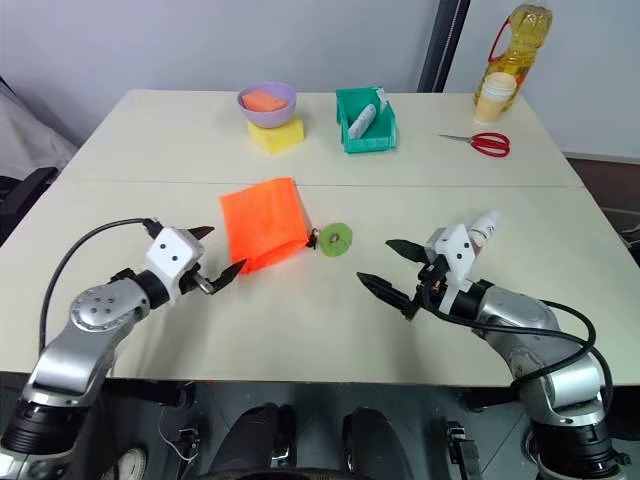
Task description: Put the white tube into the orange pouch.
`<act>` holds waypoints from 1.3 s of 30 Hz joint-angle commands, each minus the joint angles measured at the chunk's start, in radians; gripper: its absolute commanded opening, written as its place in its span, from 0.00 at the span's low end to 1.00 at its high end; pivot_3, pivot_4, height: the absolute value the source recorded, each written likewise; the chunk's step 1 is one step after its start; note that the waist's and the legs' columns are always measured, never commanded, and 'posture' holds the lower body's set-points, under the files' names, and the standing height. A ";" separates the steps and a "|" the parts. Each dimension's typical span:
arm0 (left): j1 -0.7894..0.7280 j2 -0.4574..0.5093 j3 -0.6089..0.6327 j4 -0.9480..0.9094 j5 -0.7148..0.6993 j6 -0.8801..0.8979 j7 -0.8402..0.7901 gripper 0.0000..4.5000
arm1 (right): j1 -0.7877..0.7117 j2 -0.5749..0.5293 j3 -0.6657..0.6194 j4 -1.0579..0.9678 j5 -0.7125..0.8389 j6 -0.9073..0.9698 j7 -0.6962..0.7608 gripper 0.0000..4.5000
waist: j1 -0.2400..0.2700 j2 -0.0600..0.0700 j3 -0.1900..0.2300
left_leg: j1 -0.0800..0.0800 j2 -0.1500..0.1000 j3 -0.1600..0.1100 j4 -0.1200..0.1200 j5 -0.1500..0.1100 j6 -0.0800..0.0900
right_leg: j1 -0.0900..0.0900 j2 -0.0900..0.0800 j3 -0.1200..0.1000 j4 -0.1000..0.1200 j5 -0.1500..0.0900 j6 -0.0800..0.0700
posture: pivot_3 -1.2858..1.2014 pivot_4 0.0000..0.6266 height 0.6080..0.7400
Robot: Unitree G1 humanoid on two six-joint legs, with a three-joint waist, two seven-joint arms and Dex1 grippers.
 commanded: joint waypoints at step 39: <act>-0.058 -0.174 -0.139 0.083 0.237 -0.118 0.087 1.00 | -0.069 0.072 0.097 -0.072 0.031 0.031 -0.085 0.99 | 0.000 0.000 0.000 | 0.000 0.000 0.000 0.002 0.000 0.000 | 0.000 0.000 0.000 0.001 0.000 0.000 | 0.52 0.24 0.97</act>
